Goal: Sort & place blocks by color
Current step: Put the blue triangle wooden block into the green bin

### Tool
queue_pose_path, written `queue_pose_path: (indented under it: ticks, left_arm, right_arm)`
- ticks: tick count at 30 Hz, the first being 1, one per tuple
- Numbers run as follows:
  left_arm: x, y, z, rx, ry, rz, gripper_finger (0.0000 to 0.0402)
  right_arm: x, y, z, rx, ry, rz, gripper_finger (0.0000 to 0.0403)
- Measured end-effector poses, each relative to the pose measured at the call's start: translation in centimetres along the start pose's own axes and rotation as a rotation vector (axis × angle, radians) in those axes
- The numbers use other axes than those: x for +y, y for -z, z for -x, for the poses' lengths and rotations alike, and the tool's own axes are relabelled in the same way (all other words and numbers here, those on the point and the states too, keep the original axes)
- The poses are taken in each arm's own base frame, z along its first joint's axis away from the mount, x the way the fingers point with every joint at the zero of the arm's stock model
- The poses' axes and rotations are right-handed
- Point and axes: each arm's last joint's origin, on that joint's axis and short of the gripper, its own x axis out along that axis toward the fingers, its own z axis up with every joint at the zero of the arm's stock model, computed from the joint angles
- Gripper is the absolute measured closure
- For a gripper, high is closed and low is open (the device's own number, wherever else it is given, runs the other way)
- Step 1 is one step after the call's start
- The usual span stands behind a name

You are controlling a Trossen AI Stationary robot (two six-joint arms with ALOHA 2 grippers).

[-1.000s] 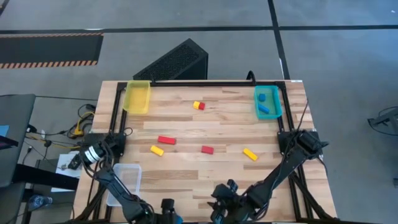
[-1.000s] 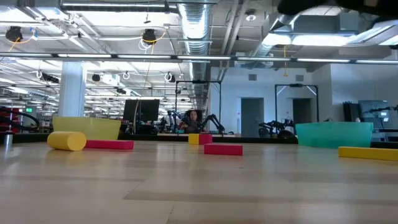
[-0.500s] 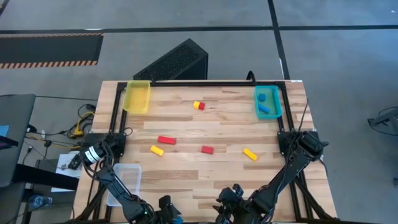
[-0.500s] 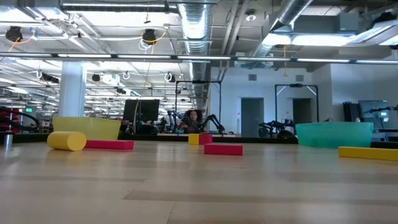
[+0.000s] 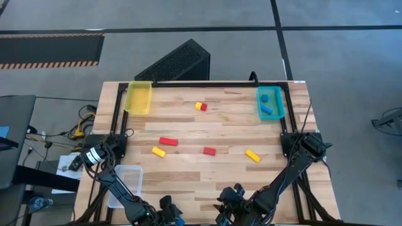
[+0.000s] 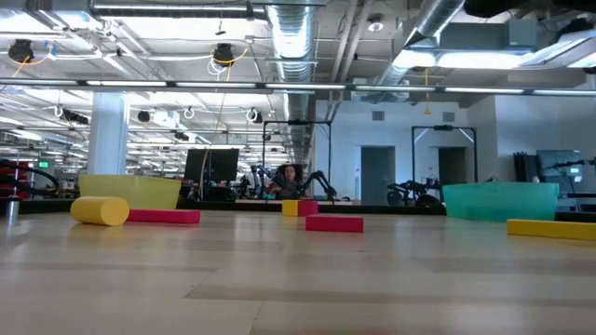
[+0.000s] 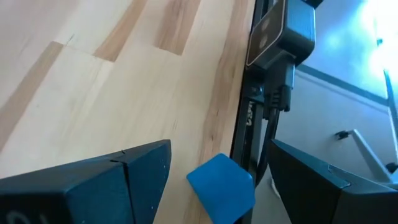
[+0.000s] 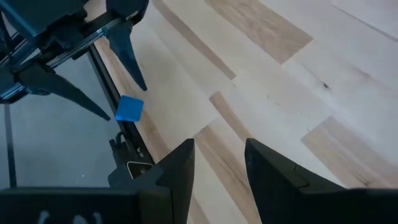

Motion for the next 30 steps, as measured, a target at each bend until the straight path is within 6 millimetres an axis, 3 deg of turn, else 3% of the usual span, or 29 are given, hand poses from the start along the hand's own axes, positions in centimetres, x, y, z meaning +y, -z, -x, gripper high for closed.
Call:
queue_pose_path:
  ticks: [5,14,20,24,30]
  left_arm:
    - [-0.1,0.3,0.2,-0.008,0.001,0.041,0.0151]
    - [-0.5,2.7,-1.7,0.03,-0.027,0.045,0.0151]
    - [-0.4,2.4,-1.6,0.08,-0.102,0.006,0.0155]
    - [0.1,2.2,-1.5,0.14,-0.151,-0.085,0.0182]
    - [0.9,2.4,-1.3,0.217,-0.205,-0.198,0.0254]
  right_arm:
    - [0.0,0.0,0.0,0.001,0.003,-0.001,0.0239]
    - [-0.1,0.0,0.0,0.004,0.012,0.001,0.0239]
    - [-0.1,0.0,0.0,0.007,0.012,0.001,0.0239]
    - [-0.2,0.1,0.0,0.009,0.016,0.005,0.0239]
    - [-0.2,-0.1,-0.1,0.007,0.018,0.001,0.0239]
